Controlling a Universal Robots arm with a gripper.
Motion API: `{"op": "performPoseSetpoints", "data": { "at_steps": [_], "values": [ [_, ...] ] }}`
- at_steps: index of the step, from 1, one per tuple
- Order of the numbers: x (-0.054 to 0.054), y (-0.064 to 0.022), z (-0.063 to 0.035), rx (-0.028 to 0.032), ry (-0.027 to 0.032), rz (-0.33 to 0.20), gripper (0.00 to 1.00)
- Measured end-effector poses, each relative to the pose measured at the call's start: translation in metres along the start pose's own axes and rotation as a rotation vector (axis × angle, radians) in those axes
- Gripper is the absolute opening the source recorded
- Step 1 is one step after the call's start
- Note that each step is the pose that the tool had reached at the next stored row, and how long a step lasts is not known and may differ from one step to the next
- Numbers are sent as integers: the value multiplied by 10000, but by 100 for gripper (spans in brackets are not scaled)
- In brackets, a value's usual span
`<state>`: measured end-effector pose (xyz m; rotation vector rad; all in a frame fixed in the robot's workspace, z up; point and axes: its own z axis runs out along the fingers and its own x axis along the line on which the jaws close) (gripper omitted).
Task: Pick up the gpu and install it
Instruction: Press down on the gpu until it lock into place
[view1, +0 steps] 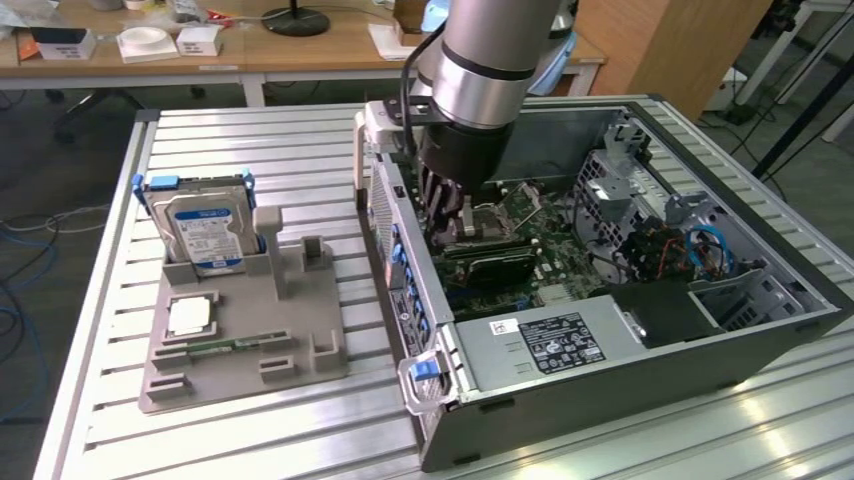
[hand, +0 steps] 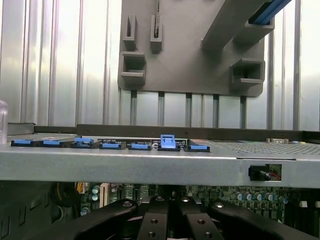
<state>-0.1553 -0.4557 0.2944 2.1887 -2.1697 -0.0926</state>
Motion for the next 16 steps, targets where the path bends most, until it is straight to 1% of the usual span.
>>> {"op": "performPoseSetpoints", "data": {
  "at_steps": [5,8,10,11,14,16],
  "values": [
    [-9,-4,2,4,-145,-11,11],
    [-31,-6,1,4,-193,-16,11],
    [-54,-7,0,3,-254,-22,11],
    [-54,-7,1,5,-270,-24,11],
    [-54,-6,1,3,-271,-23,11],
    [-55,-4,1,-33,-271,-22,11]
  ]
}}
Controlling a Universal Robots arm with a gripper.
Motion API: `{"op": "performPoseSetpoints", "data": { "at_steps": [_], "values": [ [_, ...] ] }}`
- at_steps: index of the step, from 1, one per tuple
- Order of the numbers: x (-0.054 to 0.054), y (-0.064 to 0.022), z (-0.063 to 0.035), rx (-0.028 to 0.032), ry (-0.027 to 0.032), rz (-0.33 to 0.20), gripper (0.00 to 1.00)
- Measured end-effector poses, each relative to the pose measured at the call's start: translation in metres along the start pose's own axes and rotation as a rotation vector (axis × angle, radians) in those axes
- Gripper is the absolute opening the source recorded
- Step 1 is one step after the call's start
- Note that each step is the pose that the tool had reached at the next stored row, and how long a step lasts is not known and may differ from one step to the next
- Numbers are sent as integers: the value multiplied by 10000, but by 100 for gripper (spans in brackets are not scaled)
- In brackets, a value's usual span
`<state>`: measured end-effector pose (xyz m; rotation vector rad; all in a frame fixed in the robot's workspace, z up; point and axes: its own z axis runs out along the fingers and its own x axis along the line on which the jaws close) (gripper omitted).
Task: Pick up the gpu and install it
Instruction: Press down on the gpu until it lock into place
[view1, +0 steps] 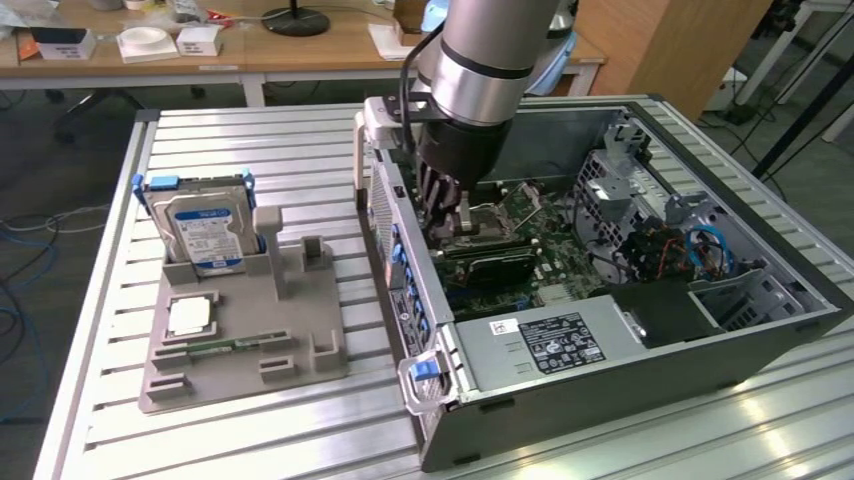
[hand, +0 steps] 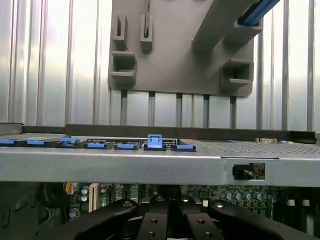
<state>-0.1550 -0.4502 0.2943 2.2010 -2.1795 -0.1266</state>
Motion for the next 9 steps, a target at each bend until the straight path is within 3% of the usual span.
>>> {"op": "performPoseSetpoints", "data": {
  "at_steps": [4,9],
  "values": [
    [0,4,0,-64,-1,2,11],
    [0,6,1,-83,-1,0,11]
  ]
}}
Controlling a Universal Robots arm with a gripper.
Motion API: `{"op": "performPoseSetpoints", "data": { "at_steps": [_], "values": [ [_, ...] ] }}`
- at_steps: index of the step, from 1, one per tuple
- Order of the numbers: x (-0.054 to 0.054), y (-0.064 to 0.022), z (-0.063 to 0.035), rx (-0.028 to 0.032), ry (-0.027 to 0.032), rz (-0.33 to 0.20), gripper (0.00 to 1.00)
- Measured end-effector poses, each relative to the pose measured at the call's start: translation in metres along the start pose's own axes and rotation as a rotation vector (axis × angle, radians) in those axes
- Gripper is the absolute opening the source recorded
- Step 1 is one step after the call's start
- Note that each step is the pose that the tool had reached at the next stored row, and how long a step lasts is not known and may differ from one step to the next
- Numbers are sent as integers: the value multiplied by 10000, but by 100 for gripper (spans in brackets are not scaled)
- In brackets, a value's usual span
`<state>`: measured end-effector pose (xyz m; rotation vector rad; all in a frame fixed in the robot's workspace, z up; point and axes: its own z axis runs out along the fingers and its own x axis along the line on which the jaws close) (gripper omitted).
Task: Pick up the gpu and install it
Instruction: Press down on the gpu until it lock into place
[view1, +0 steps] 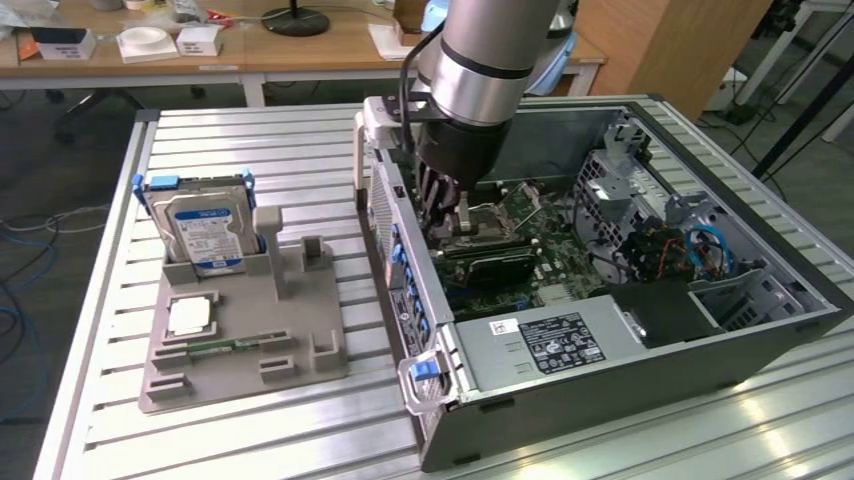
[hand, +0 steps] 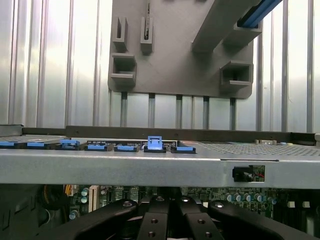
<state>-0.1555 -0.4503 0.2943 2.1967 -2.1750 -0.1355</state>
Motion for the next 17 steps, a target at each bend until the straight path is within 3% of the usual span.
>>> {"op": "performPoseSetpoints", "data": {
  "at_steps": [17],
  "values": [
    [-2,10,-58,-16,8,4,11]
  ]
}}
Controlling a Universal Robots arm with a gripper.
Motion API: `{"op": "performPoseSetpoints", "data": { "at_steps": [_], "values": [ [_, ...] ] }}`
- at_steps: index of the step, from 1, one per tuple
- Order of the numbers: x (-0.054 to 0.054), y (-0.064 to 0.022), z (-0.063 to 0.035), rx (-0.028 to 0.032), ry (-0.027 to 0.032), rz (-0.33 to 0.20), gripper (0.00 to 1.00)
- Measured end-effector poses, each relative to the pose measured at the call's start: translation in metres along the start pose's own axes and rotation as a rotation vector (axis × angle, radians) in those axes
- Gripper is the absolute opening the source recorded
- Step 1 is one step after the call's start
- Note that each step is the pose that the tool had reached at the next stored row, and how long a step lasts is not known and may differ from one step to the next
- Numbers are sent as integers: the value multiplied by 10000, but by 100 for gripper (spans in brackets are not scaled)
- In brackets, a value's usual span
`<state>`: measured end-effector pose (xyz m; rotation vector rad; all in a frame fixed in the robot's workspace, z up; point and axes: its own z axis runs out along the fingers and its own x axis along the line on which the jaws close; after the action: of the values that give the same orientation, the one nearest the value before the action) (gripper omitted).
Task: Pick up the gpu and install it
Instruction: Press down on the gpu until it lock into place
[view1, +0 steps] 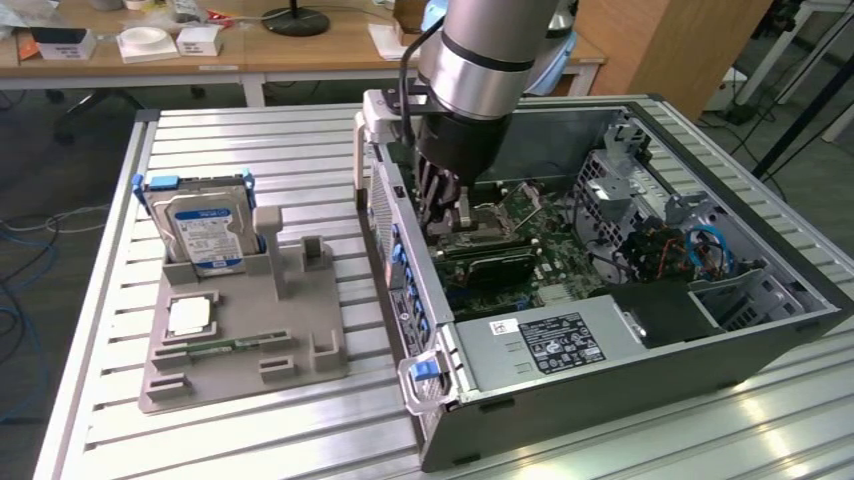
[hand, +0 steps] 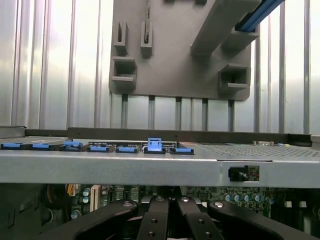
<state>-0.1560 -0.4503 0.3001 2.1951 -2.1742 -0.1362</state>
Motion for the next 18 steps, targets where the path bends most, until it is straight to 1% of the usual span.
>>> {"op": "performPoseSetpoints", "data": {
  "at_steps": [10,18],
  "values": [
    [0,24,2,-1,20,3,11],
    [1,25,35,9,24,4,11]
  ]
}}
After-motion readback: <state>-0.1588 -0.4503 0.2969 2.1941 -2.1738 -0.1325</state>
